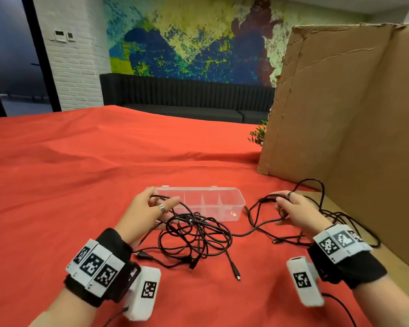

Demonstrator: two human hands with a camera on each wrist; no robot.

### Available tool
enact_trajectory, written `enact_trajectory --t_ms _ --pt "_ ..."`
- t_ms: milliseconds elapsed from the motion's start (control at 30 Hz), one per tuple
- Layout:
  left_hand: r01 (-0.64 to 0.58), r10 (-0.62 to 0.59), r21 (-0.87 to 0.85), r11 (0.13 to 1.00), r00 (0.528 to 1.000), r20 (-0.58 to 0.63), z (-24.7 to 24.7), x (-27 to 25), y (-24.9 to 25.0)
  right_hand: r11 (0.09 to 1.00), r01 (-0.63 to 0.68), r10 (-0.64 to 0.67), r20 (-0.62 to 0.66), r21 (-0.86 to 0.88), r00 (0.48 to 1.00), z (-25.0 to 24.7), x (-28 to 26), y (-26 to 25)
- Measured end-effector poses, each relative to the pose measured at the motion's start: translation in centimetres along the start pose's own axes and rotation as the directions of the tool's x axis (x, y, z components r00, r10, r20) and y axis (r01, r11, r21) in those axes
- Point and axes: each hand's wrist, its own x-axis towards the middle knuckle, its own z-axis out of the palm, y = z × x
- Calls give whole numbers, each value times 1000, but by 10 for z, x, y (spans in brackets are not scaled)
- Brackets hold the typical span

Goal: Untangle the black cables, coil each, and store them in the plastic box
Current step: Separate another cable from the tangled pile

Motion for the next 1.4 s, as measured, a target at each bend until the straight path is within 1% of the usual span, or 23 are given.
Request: enact_trajectory --t_ms 133,233,367,400,433,467,500,533,567,600,633,667,700,733,800,867,933,1000,1033,1167,1233,1333,1400 --pt "4 -4 -154 988 1000 0 -3 -3 -2 998 37 -33 79 -54 996 3 -10 -5" --pt "8 -13 -295 955 1000 -16 2 -4 3 989 131 -125 87 -69 988 7 -16 -11" --pt "-22 12 -388 921 1000 -27 4 -4 13 958 162 -152 -60 238 987 6 -24 -22" --pt "-39 31 -406 913 999 -26 3 -4 15 953 172 -152 -97 251 984 6 -24 -23" --pt "-55 51 -428 902 998 -19 2 -4 17 964 187 -164 -134 188 977 5 -23 -22" --pt "-71 75 -447 892 997 -8 0 -5 17 979 199 -189 -169 50 967 5 -22 -20" --pt "-85 100 -465 881 995 6 -2 -7 17 968 204 -230 -197 -143 953 6 -21 -16" --pt "-99 125 -482 871 992 22 -2 -8 17 919 210 -287 -199 -335 937 9 -24 -14" --pt "-109 147 -496 861 988 38 -3 -9 18 839 243 -365 -171 -487 915 15 -30 -14" --pt "-117 165 -509 853 985 50 -3 -10 18 741 307 -444 -93 -597 891 24 -37 -16" --pt "-123 177 -520 845 983 55 -2 -10 18 656 378 -471 37 -654 881 35 -45 -19" --pt "-131 187 -532 837 981 53 -2 -10 19 614 449 -451 179 -649 875 45 -53 -23" --pt "-142 202 -544 827 978 51 -1 -11 20 637 493 -389 304 -593 869 54 -61 -26" --pt "-156 219 -554 818 975 48 -1 -11 21 712 500 -316 410 -494 856 61 -68 -29" --pt "-178 243 -567 805 969 42 -2 -13 24 855 436 -229 550 -282 803 67 -72 -31" --pt "-189 256 -570 800 966 39 -5 -15 26 890 421 -234 620 -173 749 64 -73 -34" --pt "-197 259 -574 795 966 27 -7 -17 28 896 428 -259 641 -120 722 56 -70 -38" --pt "-201 261 -596 778 965 15 -7 -18 30 881 463 -310 623 -97 719 49 -69 -41" --pt "-196 254 -608 769 967 10 -7 -18 31 868 487 -348 583 -96 734 47 -68 -42" --pt "-155 203 -619 770 979 6 -3 -21 36 799 574 -517 284 -178 808 52 -67 -38" --pt "-131 175 -615 777 985 11 3 -23 39 793 583 -554 190 -175 811 61 -68 -37" --pt "-107 122 -598 794 992 -15 10 -24 45 776 604 -593 119 -182 797 74 -69 -38" --pt "-115 134 -588 801 991 -11 12 -26 49 769 612 -610 72 -185 789 78 -67 -37"
